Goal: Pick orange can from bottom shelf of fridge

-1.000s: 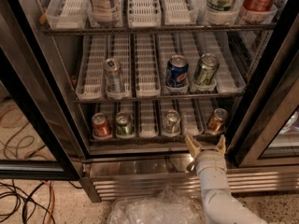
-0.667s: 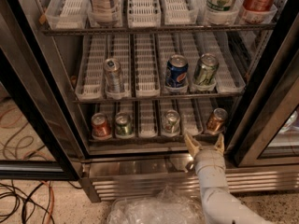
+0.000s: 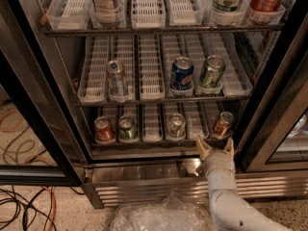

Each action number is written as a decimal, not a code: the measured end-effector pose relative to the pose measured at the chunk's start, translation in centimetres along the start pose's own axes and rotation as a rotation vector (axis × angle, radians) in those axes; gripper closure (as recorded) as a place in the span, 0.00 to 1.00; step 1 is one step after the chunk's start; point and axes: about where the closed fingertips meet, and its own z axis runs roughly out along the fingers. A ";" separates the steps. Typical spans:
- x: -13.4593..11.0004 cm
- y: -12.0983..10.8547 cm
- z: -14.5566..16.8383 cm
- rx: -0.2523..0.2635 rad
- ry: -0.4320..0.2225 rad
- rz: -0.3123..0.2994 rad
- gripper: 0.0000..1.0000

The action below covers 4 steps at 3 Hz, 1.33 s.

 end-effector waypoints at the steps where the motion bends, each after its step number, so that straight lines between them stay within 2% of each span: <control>1: 0.3 -0.6 1.0 0.010 0.002 -0.015 0.29; 2: 0.7 -1.3 3.1 0.008 -0.014 -0.040 0.30; 3: 0.9 -1.9 3.7 0.017 -0.016 -0.044 0.32; 4: 0.9 -2.9 6.7 0.016 -0.014 -0.040 0.34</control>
Offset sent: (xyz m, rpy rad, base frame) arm 0.0306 -0.0190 -0.0118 -0.0556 -0.0096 0.0001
